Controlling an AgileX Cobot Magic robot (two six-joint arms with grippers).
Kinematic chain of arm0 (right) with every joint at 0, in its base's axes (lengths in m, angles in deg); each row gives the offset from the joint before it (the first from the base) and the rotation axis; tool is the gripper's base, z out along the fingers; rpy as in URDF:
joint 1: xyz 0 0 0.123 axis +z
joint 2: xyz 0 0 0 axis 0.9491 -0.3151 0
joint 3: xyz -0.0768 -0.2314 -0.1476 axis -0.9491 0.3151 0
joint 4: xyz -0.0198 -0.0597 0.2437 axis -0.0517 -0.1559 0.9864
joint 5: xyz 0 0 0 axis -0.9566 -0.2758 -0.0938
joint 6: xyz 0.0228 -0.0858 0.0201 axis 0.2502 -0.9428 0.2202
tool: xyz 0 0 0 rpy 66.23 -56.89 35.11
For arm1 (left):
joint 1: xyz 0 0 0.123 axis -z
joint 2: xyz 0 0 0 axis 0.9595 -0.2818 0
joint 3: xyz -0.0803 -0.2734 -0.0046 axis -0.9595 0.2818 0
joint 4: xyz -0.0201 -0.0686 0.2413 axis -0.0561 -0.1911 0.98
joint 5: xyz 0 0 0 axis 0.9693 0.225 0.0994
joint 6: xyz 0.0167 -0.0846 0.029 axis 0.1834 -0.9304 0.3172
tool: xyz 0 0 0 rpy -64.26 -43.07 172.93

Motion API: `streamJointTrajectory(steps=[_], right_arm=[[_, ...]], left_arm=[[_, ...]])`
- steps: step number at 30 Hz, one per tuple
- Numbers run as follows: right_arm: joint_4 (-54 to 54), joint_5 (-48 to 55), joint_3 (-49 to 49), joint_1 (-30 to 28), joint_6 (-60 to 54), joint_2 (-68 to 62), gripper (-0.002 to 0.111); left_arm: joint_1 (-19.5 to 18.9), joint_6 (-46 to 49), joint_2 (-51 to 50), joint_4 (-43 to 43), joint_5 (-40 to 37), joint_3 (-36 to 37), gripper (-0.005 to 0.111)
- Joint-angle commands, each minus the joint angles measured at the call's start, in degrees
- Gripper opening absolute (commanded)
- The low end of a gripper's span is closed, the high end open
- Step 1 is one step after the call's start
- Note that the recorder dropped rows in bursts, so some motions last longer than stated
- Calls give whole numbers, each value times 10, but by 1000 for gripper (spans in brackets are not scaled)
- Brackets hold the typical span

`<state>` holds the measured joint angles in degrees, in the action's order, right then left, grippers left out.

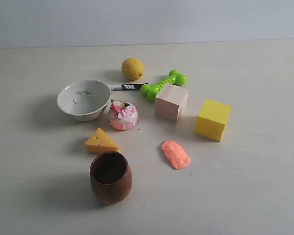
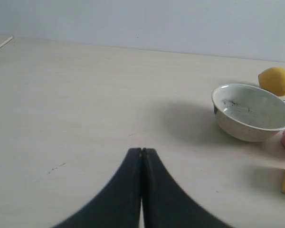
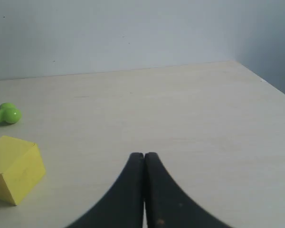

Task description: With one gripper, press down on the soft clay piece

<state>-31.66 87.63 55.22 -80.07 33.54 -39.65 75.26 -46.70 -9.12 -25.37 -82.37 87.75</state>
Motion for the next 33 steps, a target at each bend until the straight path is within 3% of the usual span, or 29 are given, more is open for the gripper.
streamJointTrajectory(steps=[1,13,21,28,33], right_arm=[[-3,-2,3,-2,-2,4,0],[-5,-17,3,-2,-2,4,0],[-1,-170,3,-2,-2,4,0],[-1,-187,3,-2,-2,4,0],[-1,-282,3,-2,3,4,0]], left_arm=[[3,-4,4,-4,5,0,0],[3,-4,4,-4,5,0,0],[3,-4,4,-4,5,0,0],[3,-4,4,-4,5,0,0],[3,-4,4,-4,5,0,0]])
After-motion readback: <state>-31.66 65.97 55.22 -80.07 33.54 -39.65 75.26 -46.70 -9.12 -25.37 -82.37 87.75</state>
